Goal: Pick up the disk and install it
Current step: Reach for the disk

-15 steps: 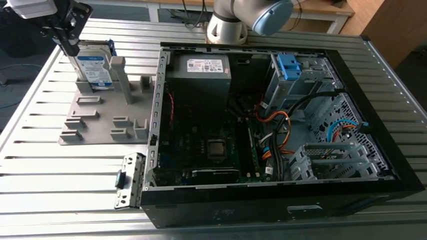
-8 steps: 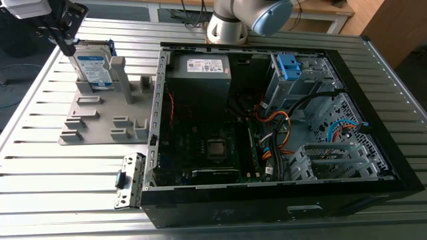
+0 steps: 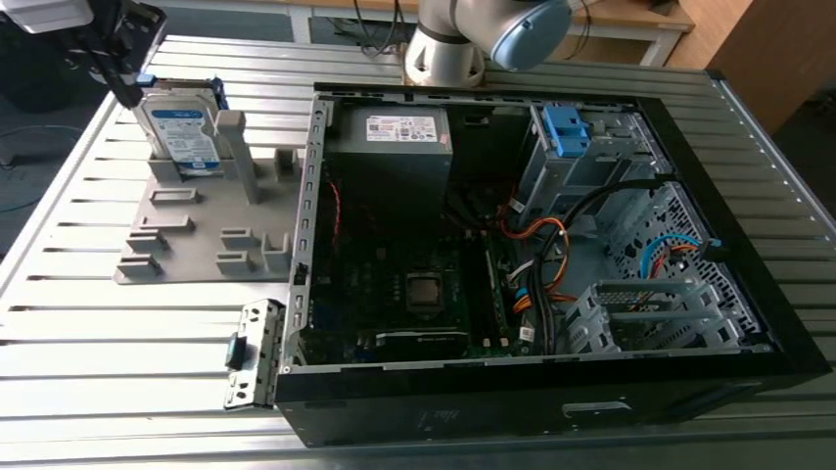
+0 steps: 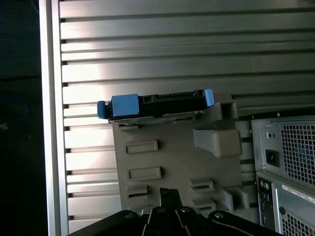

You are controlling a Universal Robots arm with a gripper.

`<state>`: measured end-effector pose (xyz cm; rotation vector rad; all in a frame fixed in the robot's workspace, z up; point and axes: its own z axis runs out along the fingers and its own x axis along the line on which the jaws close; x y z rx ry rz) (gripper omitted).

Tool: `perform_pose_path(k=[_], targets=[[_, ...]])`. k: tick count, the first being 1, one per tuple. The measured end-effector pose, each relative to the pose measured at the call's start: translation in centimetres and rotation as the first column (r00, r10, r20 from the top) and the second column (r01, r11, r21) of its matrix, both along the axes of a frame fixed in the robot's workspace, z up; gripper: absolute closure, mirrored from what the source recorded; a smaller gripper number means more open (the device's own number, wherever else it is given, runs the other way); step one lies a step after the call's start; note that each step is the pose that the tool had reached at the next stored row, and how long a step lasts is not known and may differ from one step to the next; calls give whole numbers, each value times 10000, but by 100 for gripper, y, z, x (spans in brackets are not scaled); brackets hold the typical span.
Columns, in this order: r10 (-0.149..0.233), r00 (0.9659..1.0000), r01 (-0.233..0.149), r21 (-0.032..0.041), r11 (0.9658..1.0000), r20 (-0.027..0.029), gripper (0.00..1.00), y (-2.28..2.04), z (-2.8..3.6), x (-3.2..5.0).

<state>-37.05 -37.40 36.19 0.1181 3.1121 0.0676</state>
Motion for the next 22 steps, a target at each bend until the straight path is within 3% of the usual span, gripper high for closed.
perform_pose_path(k=[9, 13, 22], targets=[[1, 10000, -1, 0, 10000, 0, 89, 66, -18, -41], [10, 10000, -10, -1, 10000, 0, 89, 167, -28, -31], [11, 10000, -11, -16, 10000, -2, 89, 303, -91, 38]])
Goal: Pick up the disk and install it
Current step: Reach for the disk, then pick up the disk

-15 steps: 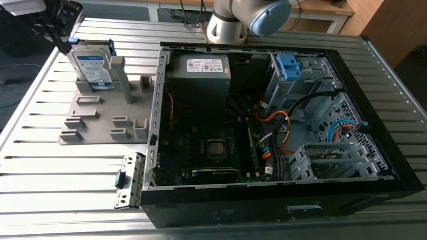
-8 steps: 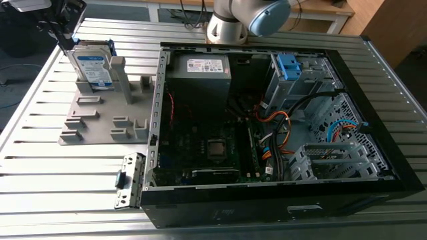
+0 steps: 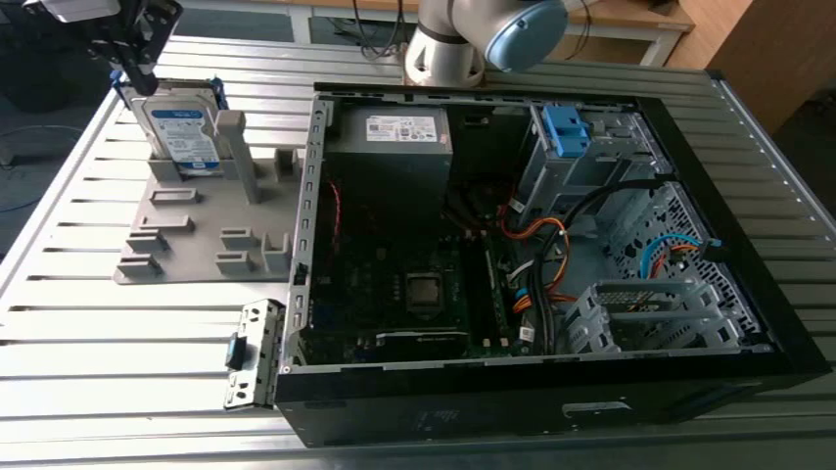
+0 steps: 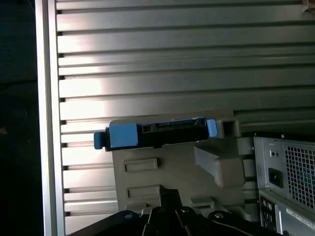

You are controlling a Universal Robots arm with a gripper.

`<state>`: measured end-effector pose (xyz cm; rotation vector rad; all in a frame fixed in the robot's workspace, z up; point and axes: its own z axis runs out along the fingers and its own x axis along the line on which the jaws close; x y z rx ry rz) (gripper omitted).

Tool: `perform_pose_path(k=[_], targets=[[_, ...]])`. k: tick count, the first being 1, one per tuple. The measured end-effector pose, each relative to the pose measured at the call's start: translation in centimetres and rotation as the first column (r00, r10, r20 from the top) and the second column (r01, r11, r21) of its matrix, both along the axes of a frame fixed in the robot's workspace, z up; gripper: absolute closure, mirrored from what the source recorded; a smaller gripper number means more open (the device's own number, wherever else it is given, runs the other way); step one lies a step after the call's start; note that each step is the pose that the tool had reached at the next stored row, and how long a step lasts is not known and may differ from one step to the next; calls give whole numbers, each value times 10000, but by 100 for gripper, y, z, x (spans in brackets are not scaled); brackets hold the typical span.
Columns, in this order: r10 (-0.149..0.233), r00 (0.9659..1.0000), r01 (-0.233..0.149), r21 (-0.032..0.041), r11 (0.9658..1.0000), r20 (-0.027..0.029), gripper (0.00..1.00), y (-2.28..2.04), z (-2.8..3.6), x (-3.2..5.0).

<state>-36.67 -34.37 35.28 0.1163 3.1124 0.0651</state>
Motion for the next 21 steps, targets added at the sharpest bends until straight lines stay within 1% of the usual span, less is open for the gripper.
perform_pose_path(k=[3, 17, 21], targets=[[2, 10000, -2, 1, 10000, 1, 89, 21, -20, 16], [13, 10000, -13, 1, 10000, 0, 89, 24, -21, 16], [175, 9998, -175, 1, 9998, 0, 89, 25, -21, 16]])
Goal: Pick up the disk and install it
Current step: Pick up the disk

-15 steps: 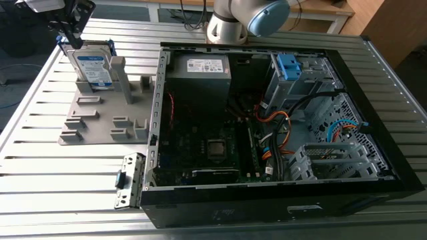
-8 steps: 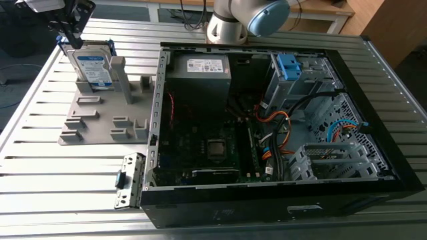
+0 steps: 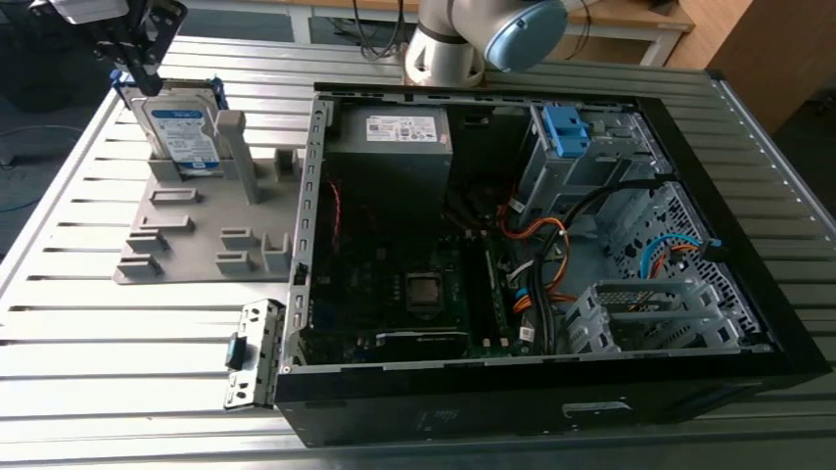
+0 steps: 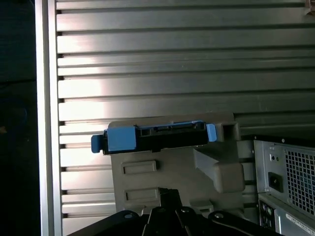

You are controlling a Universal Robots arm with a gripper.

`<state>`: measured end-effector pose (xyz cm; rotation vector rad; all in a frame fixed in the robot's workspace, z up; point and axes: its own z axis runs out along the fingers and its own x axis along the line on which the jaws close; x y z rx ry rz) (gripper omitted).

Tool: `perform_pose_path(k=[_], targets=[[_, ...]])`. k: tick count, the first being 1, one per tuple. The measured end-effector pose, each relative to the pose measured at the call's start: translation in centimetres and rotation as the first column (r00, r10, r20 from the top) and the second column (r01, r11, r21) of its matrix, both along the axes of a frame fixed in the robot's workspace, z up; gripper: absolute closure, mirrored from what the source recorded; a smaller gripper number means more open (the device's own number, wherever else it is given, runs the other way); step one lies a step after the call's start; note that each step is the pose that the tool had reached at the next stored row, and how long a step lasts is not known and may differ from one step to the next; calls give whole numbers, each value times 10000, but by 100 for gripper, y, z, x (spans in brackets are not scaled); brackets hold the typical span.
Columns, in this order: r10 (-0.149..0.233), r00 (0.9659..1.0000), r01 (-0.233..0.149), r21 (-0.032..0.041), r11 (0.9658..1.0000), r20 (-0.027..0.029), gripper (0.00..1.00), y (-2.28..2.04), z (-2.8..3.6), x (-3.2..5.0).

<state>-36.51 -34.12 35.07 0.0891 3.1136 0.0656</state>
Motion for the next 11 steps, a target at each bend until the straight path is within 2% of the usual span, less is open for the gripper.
perform_pose_path(k=[6, 9, 11], targets=[[578, 9983, -578, 0, 9983, -1, 89, 0, 0, 0], [1029, 9947, -1029, 0, 9947, 0, 89, 0, 0, 0], [1362, 9907, -1362, 0, 9907, 0, 89, 0, 0, 0]])
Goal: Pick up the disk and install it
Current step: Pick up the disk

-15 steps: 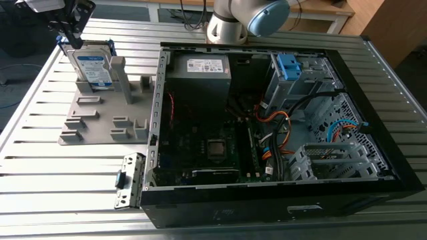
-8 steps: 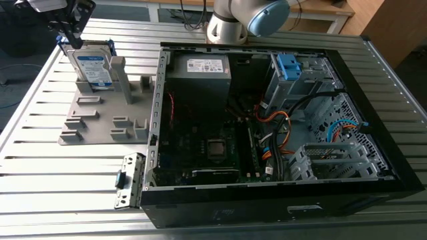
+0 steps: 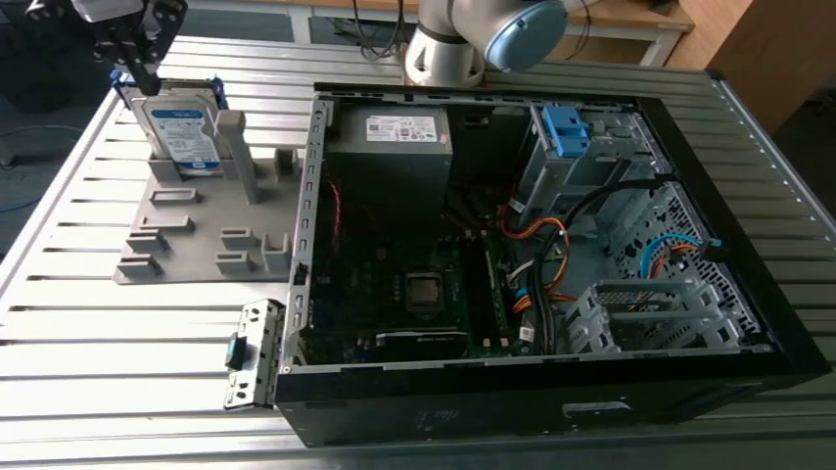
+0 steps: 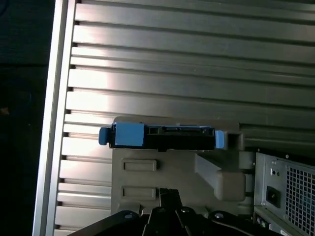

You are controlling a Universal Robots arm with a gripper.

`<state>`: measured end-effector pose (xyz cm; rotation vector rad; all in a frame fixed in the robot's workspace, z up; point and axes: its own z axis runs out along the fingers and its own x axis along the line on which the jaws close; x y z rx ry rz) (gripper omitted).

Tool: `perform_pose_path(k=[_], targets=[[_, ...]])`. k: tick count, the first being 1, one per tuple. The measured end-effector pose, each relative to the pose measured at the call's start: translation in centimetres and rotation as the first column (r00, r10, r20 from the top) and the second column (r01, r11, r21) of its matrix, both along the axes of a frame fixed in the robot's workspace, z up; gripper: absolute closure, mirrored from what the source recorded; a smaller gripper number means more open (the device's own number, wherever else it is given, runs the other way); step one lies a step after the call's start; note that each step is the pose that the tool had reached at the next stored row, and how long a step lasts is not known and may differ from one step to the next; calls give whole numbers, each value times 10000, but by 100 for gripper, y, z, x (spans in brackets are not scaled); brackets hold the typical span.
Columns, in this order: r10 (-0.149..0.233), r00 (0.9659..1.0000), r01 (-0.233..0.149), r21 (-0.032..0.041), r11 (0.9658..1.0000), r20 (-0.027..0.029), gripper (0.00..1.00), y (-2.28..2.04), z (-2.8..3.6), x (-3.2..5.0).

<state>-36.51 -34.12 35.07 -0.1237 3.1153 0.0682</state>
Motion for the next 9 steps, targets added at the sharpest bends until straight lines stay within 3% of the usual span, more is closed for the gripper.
perform_pose_path(k=[4, 9], targets=[[627, 9980, -627, -1, 9980, -1, 89, 0, 0, 0], [1291, 9916, -1291, 0, 9916, 0, 89, 0, 0, 0]])
